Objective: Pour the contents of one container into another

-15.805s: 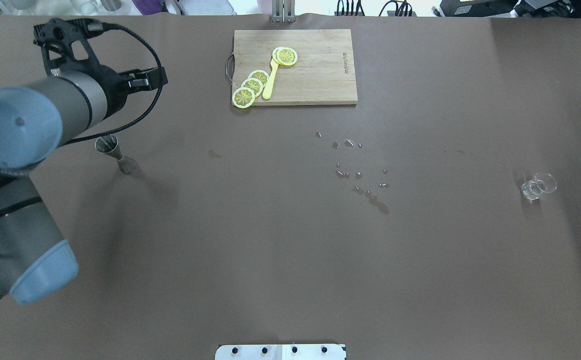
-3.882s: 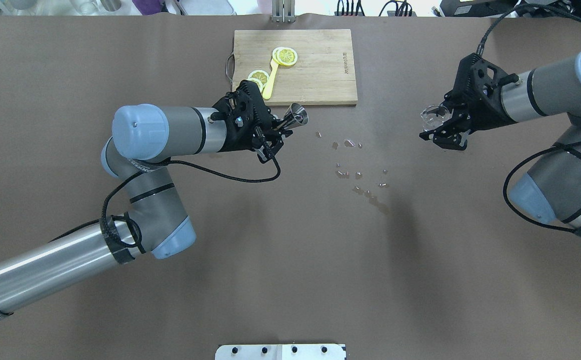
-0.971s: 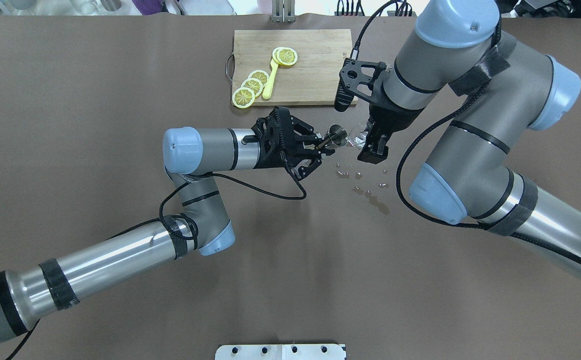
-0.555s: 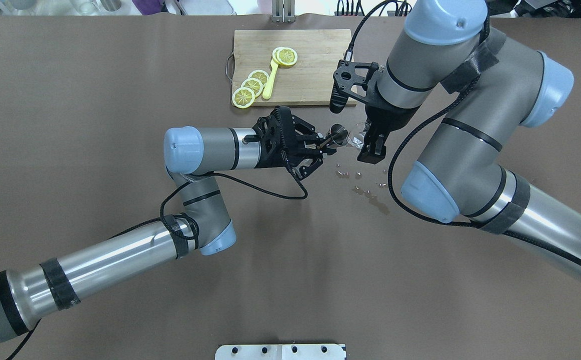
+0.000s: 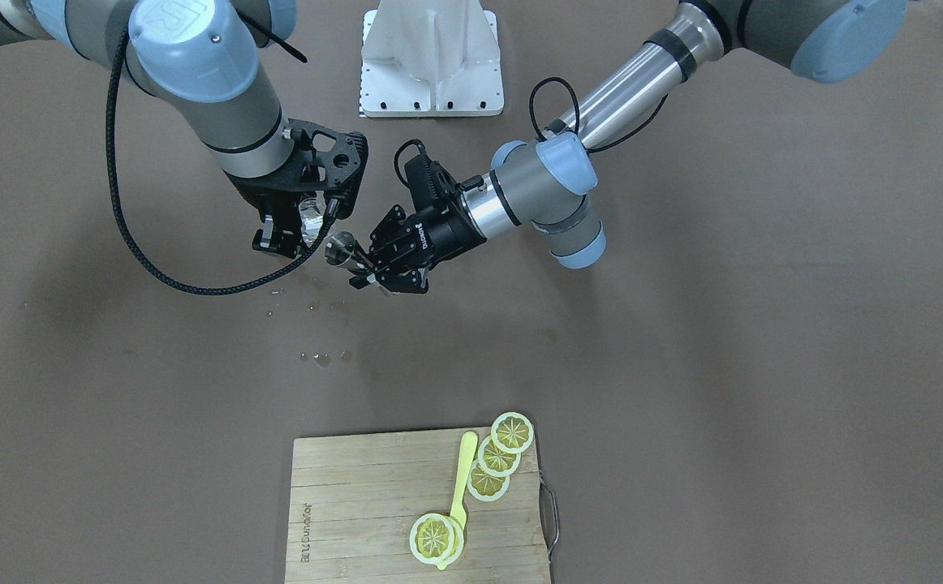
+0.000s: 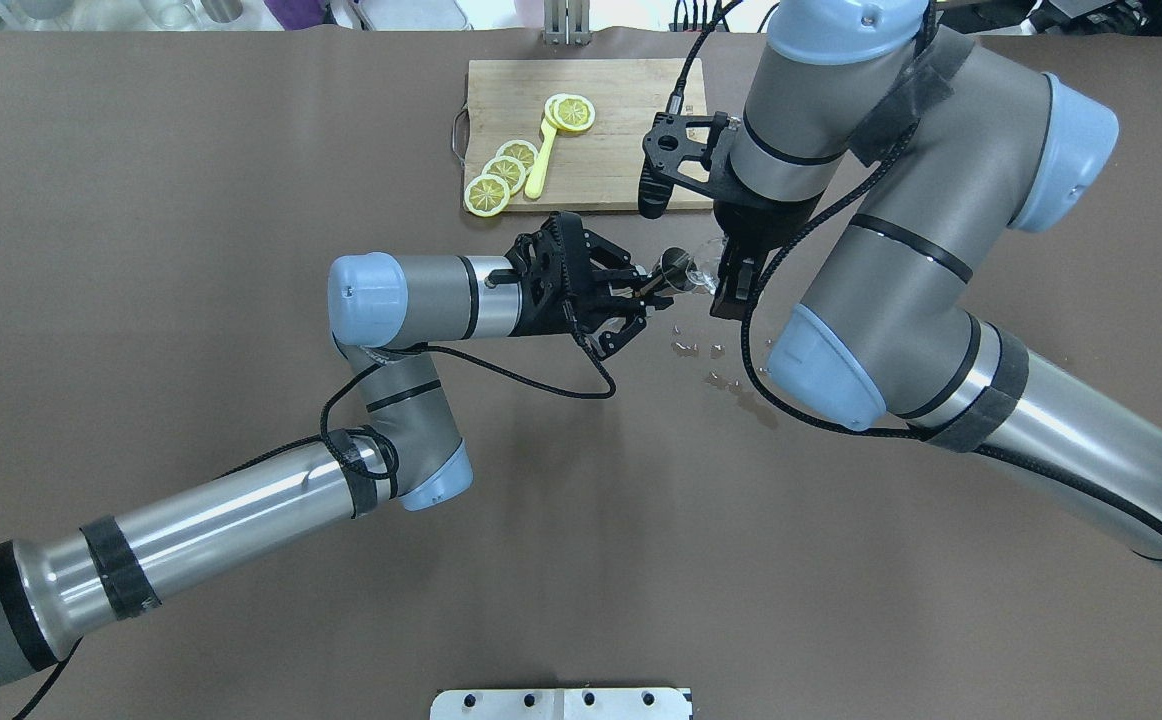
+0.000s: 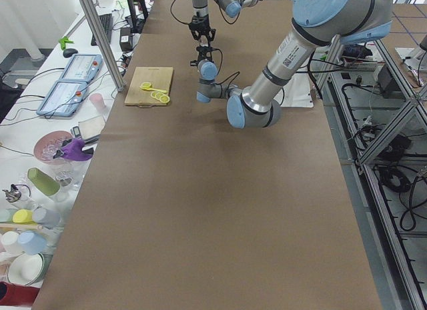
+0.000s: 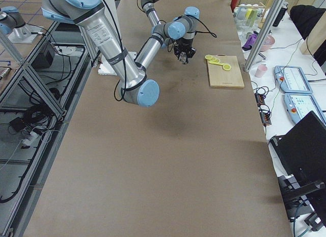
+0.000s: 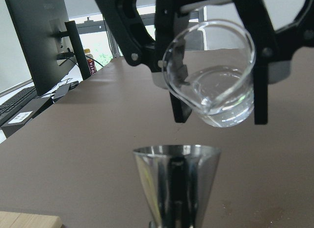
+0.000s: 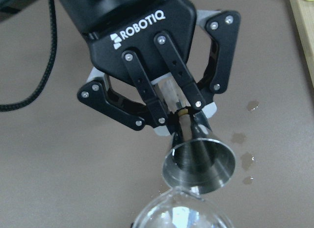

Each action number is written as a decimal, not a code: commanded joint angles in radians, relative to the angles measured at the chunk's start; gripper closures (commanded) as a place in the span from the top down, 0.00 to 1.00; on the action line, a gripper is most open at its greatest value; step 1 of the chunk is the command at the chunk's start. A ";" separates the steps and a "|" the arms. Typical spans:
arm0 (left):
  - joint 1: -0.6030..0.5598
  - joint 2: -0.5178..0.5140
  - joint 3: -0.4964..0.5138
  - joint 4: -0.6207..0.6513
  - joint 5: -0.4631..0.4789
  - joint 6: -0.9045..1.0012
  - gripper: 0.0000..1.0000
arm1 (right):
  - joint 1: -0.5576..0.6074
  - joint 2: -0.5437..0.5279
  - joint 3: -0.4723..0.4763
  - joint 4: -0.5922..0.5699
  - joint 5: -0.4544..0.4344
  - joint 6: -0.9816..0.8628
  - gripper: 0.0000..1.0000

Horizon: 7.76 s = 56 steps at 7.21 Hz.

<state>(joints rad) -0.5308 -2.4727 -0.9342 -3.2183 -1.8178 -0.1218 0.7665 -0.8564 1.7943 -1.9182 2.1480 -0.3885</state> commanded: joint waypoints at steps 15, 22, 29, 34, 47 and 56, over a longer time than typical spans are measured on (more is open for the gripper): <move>0.003 0.040 -0.061 -0.011 0.009 0.001 0.00 | -0.018 0.160 -0.090 -0.298 -0.074 -0.115 0.00; 0.003 0.038 -0.061 -0.011 0.011 0.001 0.00 | -0.013 0.126 -0.076 -0.156 -0.085 -0.076 0.00; 0.006 0.038 -0.061 -0.011 0.011 0.001 0.00 | 0.019 -0.076 0.133 -0.011 -0.077 0.003 0.00; 0.002 0.096 -0.145 -0.017 0.011 -0.053 0.00 | 0.091 -0.356 0.237 0.227 -0.039 0.008 0.00; 0.057 0.808 -0.900 0.254 0.708 -0.410 0.00 | 0.330 -0.823 -0.367 1.732 0.197 0.201 0.00; 0.107 0.839 -0.890 0.889 1.254 -1.057 0.00 | 0.341 -0.794 -0.668 2.116 0.167 0.325 0.00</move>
<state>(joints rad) -0.4244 -1.6273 -1.8456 -2.3921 -0.6102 -1.0929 1.1075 -1.6621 1.1670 0.1605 2.3216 -0.0883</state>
